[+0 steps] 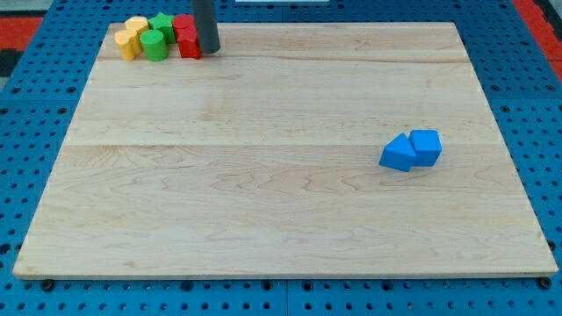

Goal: Move your arm to the center right of the board

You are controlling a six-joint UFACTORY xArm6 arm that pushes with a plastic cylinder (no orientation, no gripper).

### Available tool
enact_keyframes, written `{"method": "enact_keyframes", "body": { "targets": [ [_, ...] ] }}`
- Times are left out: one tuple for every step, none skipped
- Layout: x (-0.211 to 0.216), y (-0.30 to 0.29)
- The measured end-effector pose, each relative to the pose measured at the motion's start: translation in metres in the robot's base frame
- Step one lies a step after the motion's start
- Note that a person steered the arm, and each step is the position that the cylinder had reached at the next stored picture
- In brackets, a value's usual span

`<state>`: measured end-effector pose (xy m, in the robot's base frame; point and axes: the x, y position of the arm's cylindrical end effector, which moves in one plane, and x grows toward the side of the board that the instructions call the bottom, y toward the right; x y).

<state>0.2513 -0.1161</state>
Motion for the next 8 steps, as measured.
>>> {"method": "enact_keyframes", "body": {
  "targets": [
    [0.0, -0.005],
    [0.001, -0.01],
    [0.007, -0.018],
    [0.007, -0.017],
    [0.009, 0.001],
    [0.021, 0.079],
    [0.044, 0.18],
    [0.093, 0.28]
  ]
}}
